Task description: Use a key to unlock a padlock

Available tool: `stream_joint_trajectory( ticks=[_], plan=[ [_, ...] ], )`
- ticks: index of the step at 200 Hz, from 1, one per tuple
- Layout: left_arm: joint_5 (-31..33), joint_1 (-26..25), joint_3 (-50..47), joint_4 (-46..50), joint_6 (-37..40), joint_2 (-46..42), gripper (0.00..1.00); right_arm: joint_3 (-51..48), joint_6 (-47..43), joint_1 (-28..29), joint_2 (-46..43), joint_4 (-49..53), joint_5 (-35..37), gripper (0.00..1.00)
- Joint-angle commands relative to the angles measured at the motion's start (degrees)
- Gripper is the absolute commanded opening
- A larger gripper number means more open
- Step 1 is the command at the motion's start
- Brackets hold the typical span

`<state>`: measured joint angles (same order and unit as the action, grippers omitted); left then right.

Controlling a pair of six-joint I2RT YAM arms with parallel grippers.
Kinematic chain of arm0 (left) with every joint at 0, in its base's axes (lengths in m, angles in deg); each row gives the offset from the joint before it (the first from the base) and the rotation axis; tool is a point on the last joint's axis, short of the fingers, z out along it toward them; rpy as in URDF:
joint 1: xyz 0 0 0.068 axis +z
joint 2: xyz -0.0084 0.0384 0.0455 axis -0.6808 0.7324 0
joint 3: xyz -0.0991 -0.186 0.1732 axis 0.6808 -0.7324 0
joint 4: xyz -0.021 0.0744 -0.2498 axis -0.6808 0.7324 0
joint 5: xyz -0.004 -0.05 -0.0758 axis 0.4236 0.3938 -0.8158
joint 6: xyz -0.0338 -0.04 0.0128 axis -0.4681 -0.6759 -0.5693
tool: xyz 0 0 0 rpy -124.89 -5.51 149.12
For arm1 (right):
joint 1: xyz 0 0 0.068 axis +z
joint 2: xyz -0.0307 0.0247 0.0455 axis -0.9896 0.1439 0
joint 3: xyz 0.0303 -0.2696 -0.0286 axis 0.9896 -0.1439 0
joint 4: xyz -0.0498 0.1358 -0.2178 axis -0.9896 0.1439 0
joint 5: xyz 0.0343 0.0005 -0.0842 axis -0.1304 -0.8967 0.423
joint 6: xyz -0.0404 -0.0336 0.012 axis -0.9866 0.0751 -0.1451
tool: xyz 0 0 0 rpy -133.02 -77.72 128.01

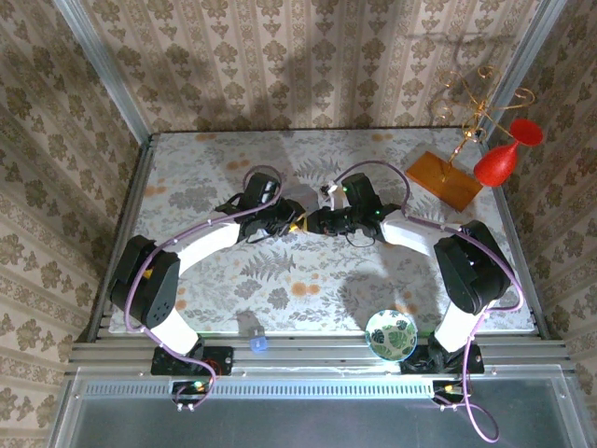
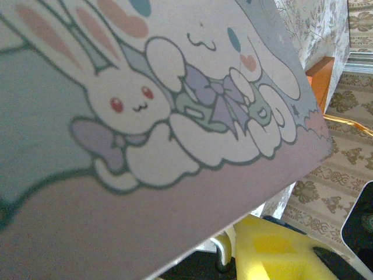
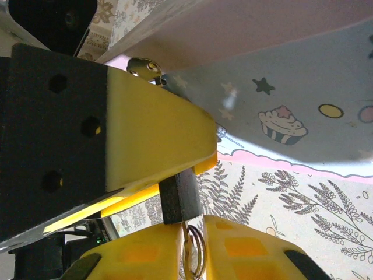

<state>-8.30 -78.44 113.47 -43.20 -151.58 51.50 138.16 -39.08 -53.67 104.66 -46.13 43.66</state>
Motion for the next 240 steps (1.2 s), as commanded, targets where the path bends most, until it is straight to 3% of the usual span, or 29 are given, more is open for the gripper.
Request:
stream_joint_trajectory(
  ticks=[1, 79, 128, 189, 213, 240],
  plan=[
    [-8.87, -2.71, -1.02, 2.44, 0.01, -0.97, 0.0, 0.81, -0.1, 0.29, -2.69, -11.41, 2.95, 0.22],
    [-8.46, -2.26, -1.37, 2.0, 0.01, -1.21, 0.0, -1.73, -1.16, 0.25, -5.56, -10.31, 4.99, 0.49],
    [-8.16, -2.13, -1.57, 2.08, 0.18, -1.24, 0.0, -5.74, -1.35, 0.22, -10.71, -10.28, 7.09, 0.56],
    [-7.82, -1.94, -1.72, 1.69, 0.17, -1.48, 0.0, -11.5, 0.5, 0.66, -14.98, -8.44, 12.83, 0.46],
    [-7.65, -1.91, -1.81, 1.34, 0.0, -1.39, 0.0, -12.49, 0.16, 2.68, -16.17, -7.05, 15.09, 0.39],
    [-7.48, -1.83, -1.73, 1.12, -0.08, -1.34, 0.0, -13.39, 0.96, 5.43, -17.43, -4.51, 19.34, 0.38]
  ],
)
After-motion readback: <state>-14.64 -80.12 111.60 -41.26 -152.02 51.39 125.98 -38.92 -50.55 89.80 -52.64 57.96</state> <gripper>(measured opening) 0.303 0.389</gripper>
